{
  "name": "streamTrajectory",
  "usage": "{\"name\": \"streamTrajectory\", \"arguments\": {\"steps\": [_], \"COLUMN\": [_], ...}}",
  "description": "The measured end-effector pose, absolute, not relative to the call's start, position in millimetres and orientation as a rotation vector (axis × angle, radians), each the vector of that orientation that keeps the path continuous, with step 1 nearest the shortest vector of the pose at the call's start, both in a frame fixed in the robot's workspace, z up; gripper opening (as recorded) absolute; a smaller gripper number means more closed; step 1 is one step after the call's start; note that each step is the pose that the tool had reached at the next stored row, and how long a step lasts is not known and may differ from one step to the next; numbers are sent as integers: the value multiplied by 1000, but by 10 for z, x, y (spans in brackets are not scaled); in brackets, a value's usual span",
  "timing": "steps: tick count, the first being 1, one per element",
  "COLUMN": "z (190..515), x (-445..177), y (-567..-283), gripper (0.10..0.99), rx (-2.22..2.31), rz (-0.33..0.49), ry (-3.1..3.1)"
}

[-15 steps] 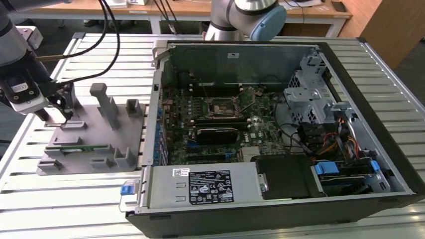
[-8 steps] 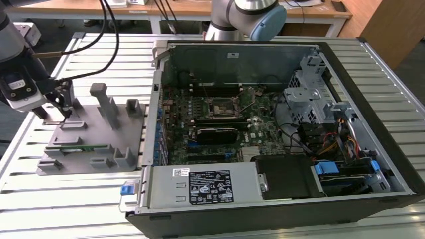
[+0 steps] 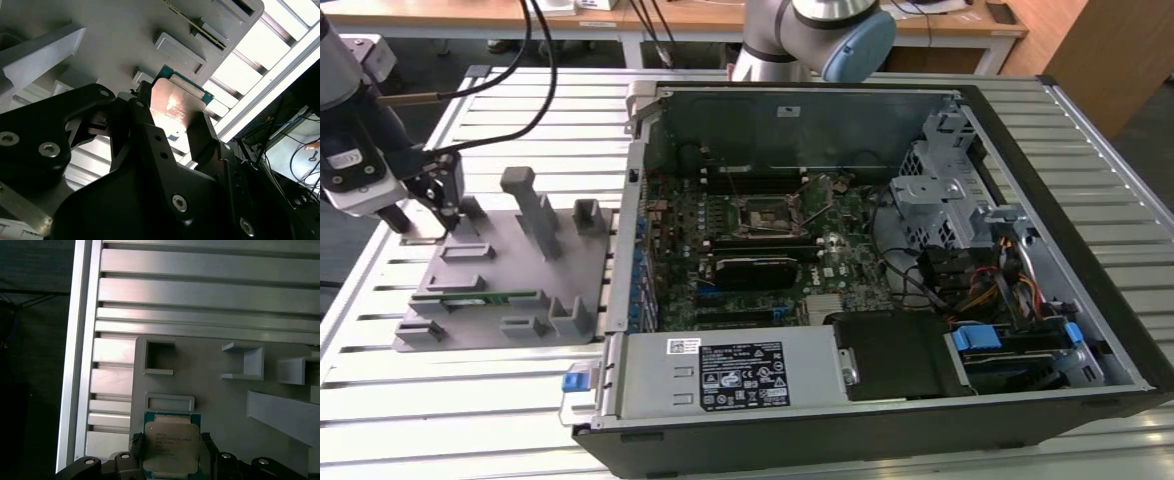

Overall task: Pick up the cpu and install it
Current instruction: 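Pick up the cpu and move it towards the insertion slot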

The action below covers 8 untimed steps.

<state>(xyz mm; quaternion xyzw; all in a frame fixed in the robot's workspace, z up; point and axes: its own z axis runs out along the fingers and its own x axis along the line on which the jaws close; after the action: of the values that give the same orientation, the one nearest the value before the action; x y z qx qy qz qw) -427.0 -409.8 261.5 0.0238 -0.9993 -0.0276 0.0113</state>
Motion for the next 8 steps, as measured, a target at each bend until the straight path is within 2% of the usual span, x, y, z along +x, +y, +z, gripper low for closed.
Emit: {"name": "streamTrajectory", "arguments": {"steps": [8], "z": [2697], "x": [-4270], "y": [-4095], "gripper": [529], "rx": [74], "rz": [-86], "ry": [-3117]}}
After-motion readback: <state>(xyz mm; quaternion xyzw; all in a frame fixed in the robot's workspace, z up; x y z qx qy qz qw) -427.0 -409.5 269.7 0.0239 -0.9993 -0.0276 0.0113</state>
